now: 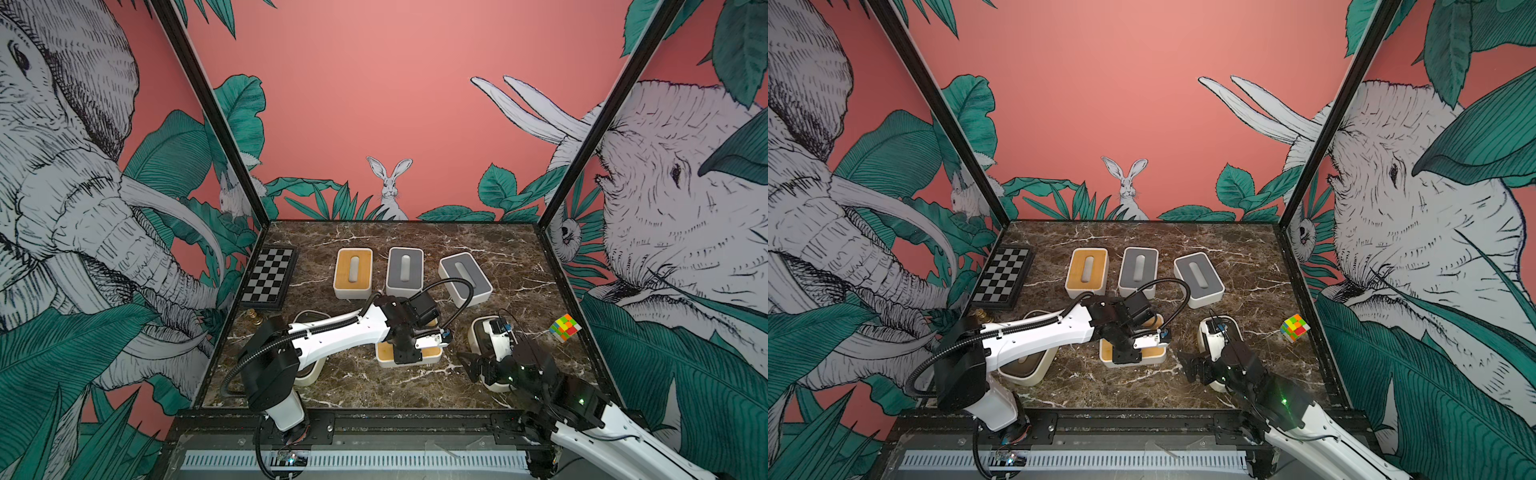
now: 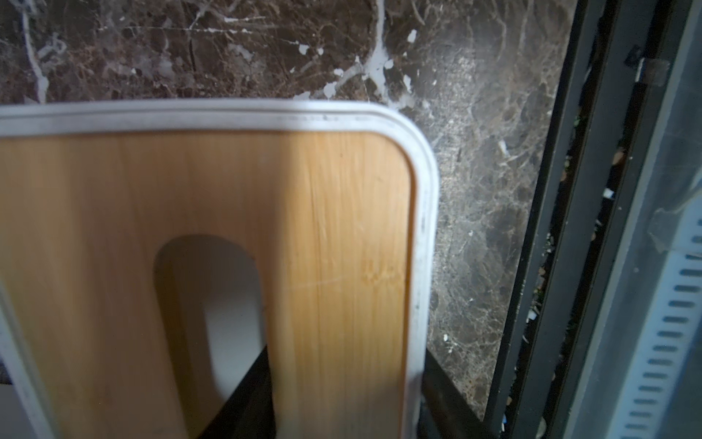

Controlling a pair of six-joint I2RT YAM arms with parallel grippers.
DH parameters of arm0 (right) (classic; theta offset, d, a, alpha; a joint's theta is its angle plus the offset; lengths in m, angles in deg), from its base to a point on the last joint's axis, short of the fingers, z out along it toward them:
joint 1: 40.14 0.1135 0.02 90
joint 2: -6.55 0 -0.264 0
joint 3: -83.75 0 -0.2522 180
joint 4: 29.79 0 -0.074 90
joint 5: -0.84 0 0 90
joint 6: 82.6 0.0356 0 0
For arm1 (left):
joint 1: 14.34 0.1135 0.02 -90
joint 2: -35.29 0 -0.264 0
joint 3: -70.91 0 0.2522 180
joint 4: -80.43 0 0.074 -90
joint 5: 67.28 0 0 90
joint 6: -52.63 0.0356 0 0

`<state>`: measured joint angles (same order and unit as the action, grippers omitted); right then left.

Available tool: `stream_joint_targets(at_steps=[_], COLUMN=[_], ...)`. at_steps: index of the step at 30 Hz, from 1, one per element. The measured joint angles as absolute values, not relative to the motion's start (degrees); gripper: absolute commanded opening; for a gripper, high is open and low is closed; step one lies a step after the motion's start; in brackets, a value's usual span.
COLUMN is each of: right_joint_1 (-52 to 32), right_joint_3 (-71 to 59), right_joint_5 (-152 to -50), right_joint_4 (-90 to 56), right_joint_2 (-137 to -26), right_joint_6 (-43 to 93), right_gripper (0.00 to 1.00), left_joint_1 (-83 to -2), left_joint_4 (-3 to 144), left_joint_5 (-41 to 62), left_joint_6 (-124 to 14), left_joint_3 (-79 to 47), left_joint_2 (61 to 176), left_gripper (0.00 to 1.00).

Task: Stack the tissue boxes
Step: Place the tissue box at the center of the board.

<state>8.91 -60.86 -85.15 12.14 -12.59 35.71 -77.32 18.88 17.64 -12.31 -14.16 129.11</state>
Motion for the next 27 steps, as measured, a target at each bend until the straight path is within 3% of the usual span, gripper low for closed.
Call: stream_joint_targets(at_steps=[27], right_joint_1=[8.9], right_joint_3=[-62.0], right_joint_5=[-87.6], right_joint_4=[12.5], right_joint_2=[-12.3], right_joint_6=[35.8], right_gripper=[0.98], left_joint_1=[-80.6], left_joint_4=[20.7], left_joint_5=[20.2], left_joint_6=[-13.2], left_joint_3=[-13.5], left_joint_2=[131.3], left_gripper=[0.45])
